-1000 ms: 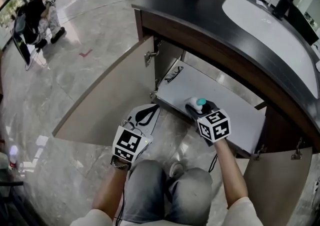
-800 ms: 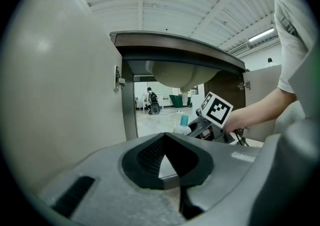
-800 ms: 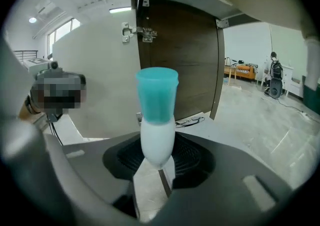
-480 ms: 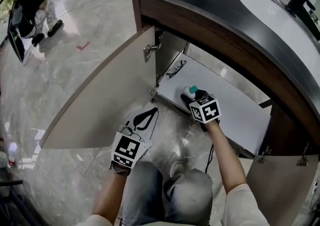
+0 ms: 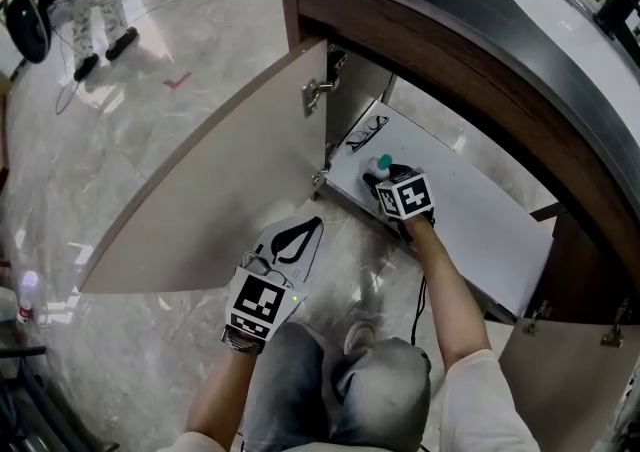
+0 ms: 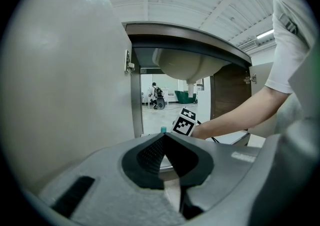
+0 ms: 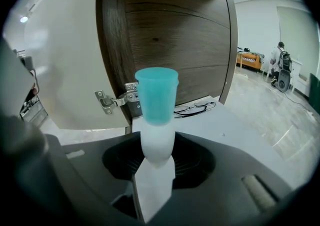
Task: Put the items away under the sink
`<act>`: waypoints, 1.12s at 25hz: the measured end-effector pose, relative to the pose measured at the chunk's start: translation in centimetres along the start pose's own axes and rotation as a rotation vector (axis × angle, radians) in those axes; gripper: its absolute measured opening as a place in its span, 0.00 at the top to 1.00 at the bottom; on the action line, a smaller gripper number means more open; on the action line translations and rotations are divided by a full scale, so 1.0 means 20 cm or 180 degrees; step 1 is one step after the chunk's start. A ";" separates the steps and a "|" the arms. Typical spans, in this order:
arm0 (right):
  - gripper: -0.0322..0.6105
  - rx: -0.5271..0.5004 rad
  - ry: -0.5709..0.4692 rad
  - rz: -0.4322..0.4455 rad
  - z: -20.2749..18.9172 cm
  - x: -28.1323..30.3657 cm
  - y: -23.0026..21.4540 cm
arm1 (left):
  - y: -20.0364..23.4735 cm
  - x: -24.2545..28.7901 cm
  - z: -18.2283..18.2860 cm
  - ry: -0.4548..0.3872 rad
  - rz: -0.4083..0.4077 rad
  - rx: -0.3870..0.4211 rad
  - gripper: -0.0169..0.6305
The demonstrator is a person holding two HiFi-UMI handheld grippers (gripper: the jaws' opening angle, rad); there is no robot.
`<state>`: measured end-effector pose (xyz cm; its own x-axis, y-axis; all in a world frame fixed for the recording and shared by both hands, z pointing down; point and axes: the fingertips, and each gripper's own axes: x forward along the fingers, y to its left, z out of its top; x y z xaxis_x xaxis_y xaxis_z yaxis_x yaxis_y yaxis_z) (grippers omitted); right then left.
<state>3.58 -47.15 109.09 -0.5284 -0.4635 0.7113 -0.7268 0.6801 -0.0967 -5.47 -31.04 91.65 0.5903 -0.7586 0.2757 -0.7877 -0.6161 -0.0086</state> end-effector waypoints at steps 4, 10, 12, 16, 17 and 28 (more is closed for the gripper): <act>0.72 -0.0046 0.0034 -0.0010 0.02 0.06 -0.01 | -0.01 0.00 -0.03 0.0009 -0.0014 -0.0060 0.97; 0.72 -0.0038 0.0076 -0.0014 -0.01 0.11 -0.04 | -0.02 0.01 -0.06 0.0021 -0.0017 -0.0096 0.96; 0.72 0.0002 0.0036 -0.0024 0.00 0.11 -0.04 | -0.02 0.00 -0.07 0.0032 -0.0014 -0.0101 0.96; 0.72 0.0030 -0.0019 -0.0058 0.00 0.12 -0.04 | -0.01 0.00 -0.08 0.0056 -0.0017 -0.0095 0.96; 0.71 0.0052 -0.0029 -0.0068 -0.01 0.12 -0.04 | -0.01 0.00 -0.08 0.0055 -0.0018 -0.0097 0.97; 0.63 0.0203 -0.0031 -0.0108 -0.06 0.08 -0.03 | -0.03 -0.03 -0.06 0.0028 -0.0067 -0.0060 0.96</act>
<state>3.74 -47.60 111.22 -0.5070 -0.4914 0.7081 -0.7706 0.6264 -0.1171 -5.57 -29.95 92.57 0.6054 -0.7435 0.2842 -0.7782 -0.6278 0.0155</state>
